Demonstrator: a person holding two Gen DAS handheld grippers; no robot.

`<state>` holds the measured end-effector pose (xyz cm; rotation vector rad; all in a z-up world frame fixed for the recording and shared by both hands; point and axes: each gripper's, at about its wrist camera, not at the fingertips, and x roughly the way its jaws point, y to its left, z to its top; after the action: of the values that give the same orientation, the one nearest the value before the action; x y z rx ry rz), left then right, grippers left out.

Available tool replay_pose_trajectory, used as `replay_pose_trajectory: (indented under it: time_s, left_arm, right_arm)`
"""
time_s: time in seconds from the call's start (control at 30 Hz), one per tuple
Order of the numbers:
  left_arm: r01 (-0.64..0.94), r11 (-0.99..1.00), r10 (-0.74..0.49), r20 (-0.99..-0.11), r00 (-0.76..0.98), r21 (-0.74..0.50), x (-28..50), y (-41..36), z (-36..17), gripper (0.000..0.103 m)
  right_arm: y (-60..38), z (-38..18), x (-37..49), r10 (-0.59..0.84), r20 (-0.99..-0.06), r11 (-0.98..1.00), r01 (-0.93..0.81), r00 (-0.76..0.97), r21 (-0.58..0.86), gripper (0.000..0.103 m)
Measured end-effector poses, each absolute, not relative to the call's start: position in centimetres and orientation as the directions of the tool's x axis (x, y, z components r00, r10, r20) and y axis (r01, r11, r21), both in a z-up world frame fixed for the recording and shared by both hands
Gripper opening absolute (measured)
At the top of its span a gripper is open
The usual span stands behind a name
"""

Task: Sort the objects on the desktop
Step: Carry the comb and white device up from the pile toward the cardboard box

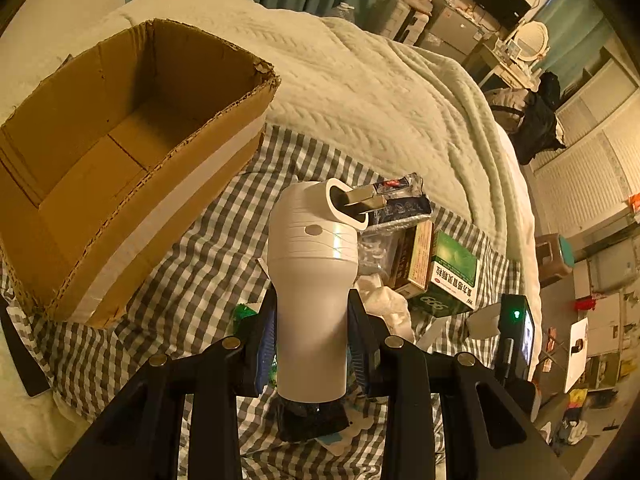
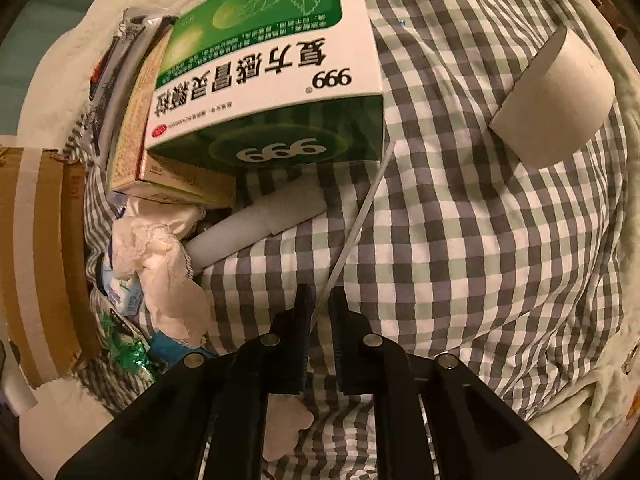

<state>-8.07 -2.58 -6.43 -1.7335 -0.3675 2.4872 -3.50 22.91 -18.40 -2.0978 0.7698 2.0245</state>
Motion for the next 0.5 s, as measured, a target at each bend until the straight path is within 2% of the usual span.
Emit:
replay_pose_trajectory:
  time_s: [0.13, 0.5]
  left_arm:
    - [0.062, -0.967, 0.209, -0.908, -0.362, -0.247, -8.2, -2.4, -6.0, 0.032]
    - [0.08, -0.969, 0.179, -0.887, -0.426, -0.234, -6.4, -3.6, -2.9, 0.032]
  right_arm:
    - [24.8, -16.2, -5.3, -0.289, -0.956, -0.86, -0.425, -0.049, 0.282, 0.009]
    - [27.4, -7.6, -3.0, -0.316, -0.929, -0.862, -0.35, -0.195, 0.367, 0.007]
